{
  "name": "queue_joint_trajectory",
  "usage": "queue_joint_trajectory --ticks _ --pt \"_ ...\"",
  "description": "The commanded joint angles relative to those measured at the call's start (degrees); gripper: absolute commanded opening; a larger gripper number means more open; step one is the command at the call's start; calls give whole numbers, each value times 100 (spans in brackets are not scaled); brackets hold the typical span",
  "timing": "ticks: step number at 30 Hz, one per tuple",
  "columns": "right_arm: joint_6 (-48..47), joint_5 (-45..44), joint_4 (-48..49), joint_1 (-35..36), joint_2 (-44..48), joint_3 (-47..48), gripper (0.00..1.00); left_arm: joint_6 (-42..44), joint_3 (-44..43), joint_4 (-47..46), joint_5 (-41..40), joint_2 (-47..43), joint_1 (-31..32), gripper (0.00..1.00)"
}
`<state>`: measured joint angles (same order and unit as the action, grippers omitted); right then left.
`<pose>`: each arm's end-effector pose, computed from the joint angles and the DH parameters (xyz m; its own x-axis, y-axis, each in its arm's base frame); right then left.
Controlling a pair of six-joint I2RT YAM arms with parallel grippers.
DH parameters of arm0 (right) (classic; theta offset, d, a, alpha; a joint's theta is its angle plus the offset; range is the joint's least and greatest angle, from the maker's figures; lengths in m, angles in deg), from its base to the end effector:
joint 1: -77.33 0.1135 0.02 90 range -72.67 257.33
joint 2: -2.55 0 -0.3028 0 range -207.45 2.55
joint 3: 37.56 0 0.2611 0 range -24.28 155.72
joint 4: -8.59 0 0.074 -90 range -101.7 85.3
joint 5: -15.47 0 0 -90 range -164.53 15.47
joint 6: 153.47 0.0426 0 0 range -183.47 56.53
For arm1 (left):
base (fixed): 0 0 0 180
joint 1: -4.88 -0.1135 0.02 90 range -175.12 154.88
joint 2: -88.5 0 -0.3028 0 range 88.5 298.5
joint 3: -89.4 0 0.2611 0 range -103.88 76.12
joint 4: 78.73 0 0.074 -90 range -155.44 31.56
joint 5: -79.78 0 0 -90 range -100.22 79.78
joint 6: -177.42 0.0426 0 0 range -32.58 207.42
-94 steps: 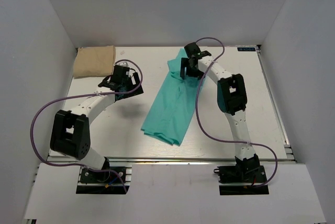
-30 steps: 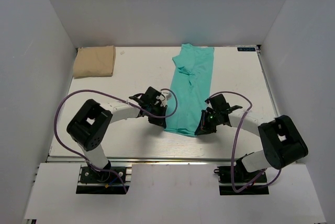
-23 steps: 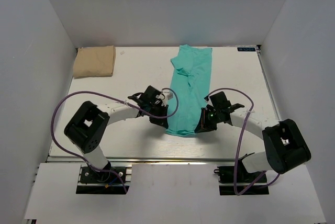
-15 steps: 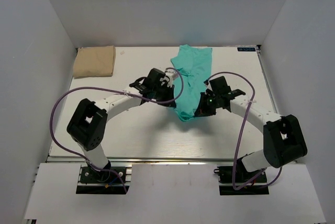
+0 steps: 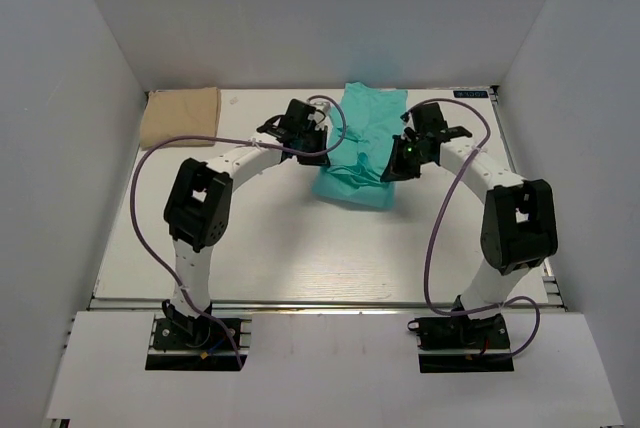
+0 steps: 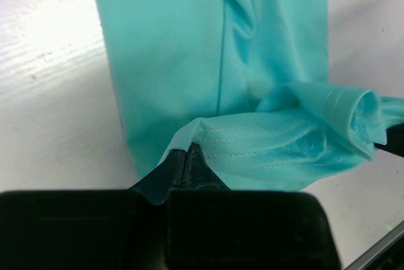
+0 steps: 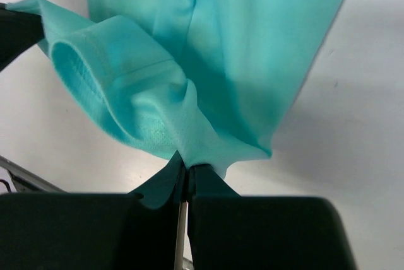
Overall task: Fold and stack the t-shirts
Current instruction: Fold the folded rectangular tshirt in 1/3 of the way
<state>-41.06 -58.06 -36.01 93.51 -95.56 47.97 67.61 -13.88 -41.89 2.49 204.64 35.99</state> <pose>0.3614 0.1174 0.2599 -0.9043 0.1183 -0.4102 -0.0758 0.9011 0.4269 0.4084 -0.2574 0.2391 -0.8264 0.1126 -0.5516 0.3675 0.8501 -0.3771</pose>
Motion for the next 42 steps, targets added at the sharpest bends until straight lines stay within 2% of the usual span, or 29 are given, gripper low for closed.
queue_joint_trajectory --ticks 1,7,19,22,24,26,28,29,30,31,32,33,34,38,41,42 --pt "-194 -21 -95 -133 -191 500 0 -49 -500 -219 144 22 -97 0" --pt "-334 -100 -60 -309 -463 992 0 -49 -870 -597 776 383 -263 0" --pt "-598 373 169 -572 -1430 1907 0 -277 -1459 -1116 909 1112 -431 0" --pt "-440 480 169 -651 -1755 2135 10 -392 -1521 -1116 716 1262 -483 6" --pt "-177 619 274 -739 -2001 2293 21 -645 -1678 -1246 663 1464 -553 10" --pt "95 708 476 -862 -2255 2433 34 -883 -1984 -1414 663 1657 -615 19" --pt "544 910 888 -1055 -2414 2740 51 -1138 -2363 -1598 724 2034 -781 66" --pt "667 1198 1046 -1108 -2676 2855 55 -1243 -2826 -1599 724 2158 -782 71" --pt "894 1436 1126 -1170 -2757 3091 63 -1436 -3022 -1678 724 2254 -869 78" --pt "966 1664 1258 -1266 -2819 3311 67 -1507 -3163 -1731 724 2325 -948 91" --pt "967 1762 1416 -1310 -2863 3383 73 -1508 -3269 -1792 802 2326 -949 100" --pt "967 1824 1435 -1363 -2889 3532 86 -1569 -3270 -1853 803 2326 -1010 100" --pt "923 1720 1443 -1381 -2837 3542 90 -1648 -3139 -1993 803 2247 -1063 100" --pt "353 1667 1304 -1381 -2452 3105 90 -1395 -2323 -2241 978 1581 -1116 100" --pt "-96 1561 1066 -1329 -1987 2639 90 -991 -2066 -1838 1101 1350 -1055 100" --pt "-262 1396 987 -1311 -1915 2358 90 -650 -2066 -1428 1154 1281 -985 100"
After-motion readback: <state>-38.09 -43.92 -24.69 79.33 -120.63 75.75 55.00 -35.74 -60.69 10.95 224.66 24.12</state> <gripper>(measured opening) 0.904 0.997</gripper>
